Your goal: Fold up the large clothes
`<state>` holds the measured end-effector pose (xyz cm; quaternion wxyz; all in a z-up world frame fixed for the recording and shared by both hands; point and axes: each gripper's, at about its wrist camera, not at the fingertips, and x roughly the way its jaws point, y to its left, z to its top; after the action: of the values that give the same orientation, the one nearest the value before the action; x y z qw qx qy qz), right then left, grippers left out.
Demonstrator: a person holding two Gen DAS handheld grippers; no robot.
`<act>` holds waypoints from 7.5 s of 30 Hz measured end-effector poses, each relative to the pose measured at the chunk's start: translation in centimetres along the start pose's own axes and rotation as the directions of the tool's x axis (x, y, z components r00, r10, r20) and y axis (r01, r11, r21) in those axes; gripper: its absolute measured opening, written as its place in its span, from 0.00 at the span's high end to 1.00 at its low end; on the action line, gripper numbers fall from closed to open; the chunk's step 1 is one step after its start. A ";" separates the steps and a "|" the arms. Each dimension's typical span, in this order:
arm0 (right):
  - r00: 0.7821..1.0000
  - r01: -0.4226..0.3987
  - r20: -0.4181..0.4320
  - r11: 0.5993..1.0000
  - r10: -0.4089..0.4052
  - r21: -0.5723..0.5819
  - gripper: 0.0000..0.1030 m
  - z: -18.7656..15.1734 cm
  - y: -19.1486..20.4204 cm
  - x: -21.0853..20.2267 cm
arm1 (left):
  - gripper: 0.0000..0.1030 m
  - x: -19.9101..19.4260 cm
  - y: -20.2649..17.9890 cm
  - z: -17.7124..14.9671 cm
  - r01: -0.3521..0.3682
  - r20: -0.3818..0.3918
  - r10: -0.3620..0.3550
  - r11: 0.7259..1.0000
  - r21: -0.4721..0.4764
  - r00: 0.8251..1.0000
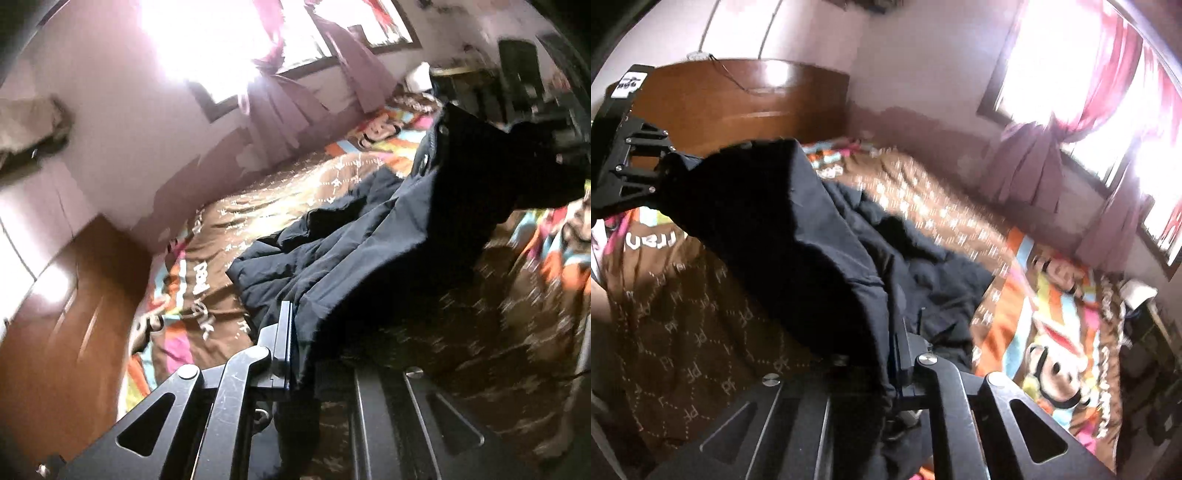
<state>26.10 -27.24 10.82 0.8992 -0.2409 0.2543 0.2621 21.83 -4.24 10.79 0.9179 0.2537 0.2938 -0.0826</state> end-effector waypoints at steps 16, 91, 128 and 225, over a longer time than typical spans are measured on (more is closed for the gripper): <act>0.984 0.079 0.172 0.975 -0.043 -0.206 0.94 -0.8 5.1 -11.0 | 0.94 -7.9 -0.1 -1.3 0.134 -0.060 -0.140 0.986 -0.104 0.988; 0.982 -0.186 0.093 0.891 0.161 0.415 0.02 4.5 -11.8 19.7 | 0.15 19.3 9.7 4.1 0.257 0.307 -0.157 0.911 -0.321 0.939; 0.949 -0.152 -0.193 0.895 0.251 0.420 0.01 4.0 -9.1 32.7 | 0.13 33.9 9.7 5.8 0.178 -0.117 -0.254 0.878 -0.445 0.960; 0.859 -0.308 -0.002 0.520 0.512 0.797 0.00 -10.5 -22.8 32.0 | 0.05 33.8 21.7 -8.5 0.429 0.133 -0.620 0.357 -0.830 0.773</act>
<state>59.65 -39.08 -8.92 0.7872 0.2064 0.4964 0.3022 51.61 18.69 -5.70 0.8122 -0.3078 0.4540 -0.1987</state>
